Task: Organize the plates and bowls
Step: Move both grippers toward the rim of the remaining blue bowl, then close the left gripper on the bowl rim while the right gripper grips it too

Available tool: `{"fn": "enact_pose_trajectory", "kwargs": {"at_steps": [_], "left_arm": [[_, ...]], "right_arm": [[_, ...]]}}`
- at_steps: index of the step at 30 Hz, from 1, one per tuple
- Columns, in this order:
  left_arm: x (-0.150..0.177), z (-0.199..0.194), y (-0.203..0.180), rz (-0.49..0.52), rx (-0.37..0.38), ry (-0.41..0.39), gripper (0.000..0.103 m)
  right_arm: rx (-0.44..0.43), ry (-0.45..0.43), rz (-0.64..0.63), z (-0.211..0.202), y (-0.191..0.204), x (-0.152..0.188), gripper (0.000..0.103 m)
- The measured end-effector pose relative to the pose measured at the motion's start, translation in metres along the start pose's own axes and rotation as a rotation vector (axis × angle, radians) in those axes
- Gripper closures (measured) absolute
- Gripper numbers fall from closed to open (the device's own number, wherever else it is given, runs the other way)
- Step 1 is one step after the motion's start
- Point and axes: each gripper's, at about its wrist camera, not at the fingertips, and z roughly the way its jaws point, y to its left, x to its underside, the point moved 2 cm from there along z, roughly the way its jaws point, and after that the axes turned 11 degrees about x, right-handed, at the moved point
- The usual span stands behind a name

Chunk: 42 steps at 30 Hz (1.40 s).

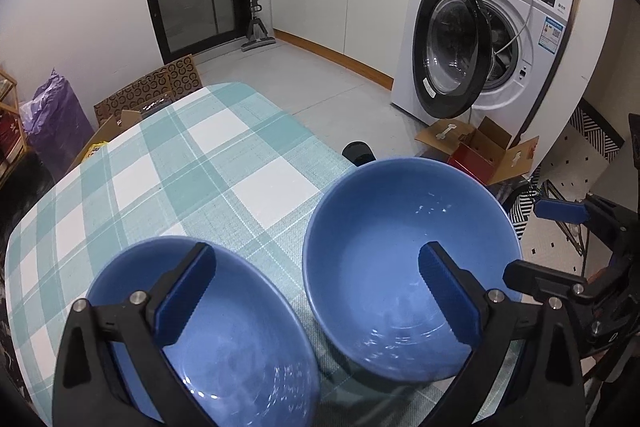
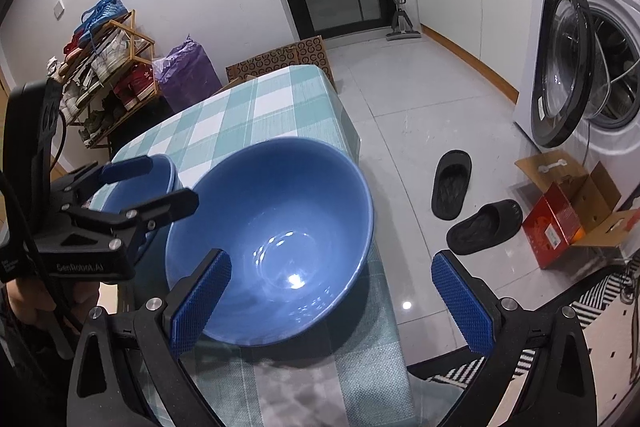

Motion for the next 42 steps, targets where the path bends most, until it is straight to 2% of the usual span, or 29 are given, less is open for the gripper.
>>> {"fn": "enact_pose_trajectory", "kwargs": {"at_steps": [8,10,11,25,32,40,42], "left_arm": [[-0.009,0.014,-0.004,0.033,0.014,0.012,0.009],[-0.009,0.019,-0.006,0.043,0.023,0.023,0.017],[-0.009,0.021,-0.007,0.046,0.028,0.034,0.018],[0.0,0.042,-0.021,0.088,0.076,0.12,0.02],[0.004,0.042,-0.024,0.091,0.094,0.131,0.021],[0.012,0.038,-0.03,0.103,0.108,0.142,0.021],[0.015,0.035,-0.032,0.097,0.122,0.145,0.021]], "right_arm": [[-0.022,0.028,0.038,0.011,-0.004,0.008,0.001],[-0.029,0.035,0.05,0.014,-0.005,0.011,0.001],[-0.032,0.038,0.054,0.016,-0.005,0.012,0.001],[-0.053,0.066,0.058,0.027,-0.003,0.018,0.001],[-0.088,0.074,0.063,0.028,-0.001,0.019,0.001],[-0.053,0.058,0.069,0.026,-0.009,0.018,0.001],[-0.048,0.059,0.077,0.026,-0.012,0.019,0.008]]}}
